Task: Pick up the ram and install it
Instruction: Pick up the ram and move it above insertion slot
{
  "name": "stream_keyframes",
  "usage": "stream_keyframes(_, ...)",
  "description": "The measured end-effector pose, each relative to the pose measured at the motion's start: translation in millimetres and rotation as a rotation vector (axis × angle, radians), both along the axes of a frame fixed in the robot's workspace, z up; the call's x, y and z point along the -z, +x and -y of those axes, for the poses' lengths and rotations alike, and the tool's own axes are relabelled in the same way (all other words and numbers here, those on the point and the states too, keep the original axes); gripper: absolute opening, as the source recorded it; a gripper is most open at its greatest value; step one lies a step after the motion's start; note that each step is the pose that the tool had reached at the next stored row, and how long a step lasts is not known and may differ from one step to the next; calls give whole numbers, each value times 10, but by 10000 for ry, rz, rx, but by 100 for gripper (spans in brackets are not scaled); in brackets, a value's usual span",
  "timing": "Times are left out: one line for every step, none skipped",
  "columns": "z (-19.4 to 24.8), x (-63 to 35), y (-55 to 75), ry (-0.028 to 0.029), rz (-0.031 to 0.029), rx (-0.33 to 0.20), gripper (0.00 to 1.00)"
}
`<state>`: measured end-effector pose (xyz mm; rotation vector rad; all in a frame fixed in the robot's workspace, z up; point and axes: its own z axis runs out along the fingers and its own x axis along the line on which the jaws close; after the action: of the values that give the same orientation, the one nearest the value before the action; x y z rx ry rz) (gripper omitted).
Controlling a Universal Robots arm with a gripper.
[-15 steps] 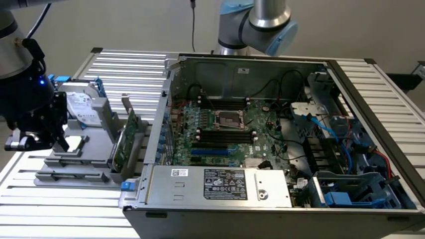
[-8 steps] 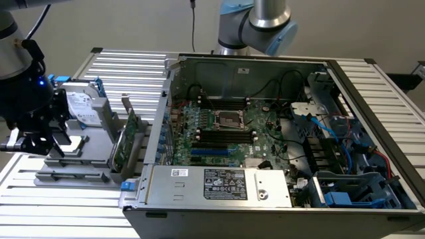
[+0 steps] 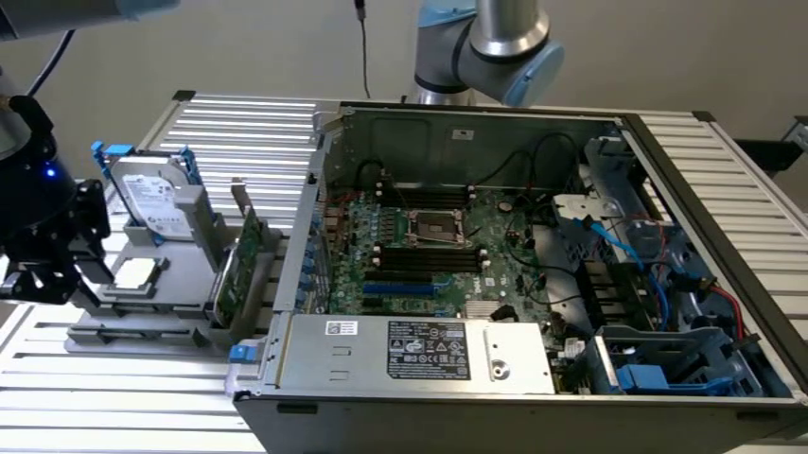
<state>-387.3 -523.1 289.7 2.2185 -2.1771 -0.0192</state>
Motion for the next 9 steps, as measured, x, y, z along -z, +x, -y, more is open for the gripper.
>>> stream_keyframes(0, 17, 0, -1, 0, -11, 36)
stream_keyframes(0, 35, 0, -2, -1, -25, 36)
stream_keyframes(0, 53, 0, -2, -1, -38, 36)
stream_keyframes(0, 72, 0, -1, 0, -50, 36)
stream_keyframes(0, 91, 0, -2, -1, -61, 36)
stream_keyframes(0, 109, -1, -1, -1, -70, 36)
stream_keyframes(0, 127, 0, 0, 0, -79, 36)
stream_keyframes(0, 145, -1, -1, -1, -86, 36)
stream_keyframes(0, 164, 0, -1, 0, -92, 36)
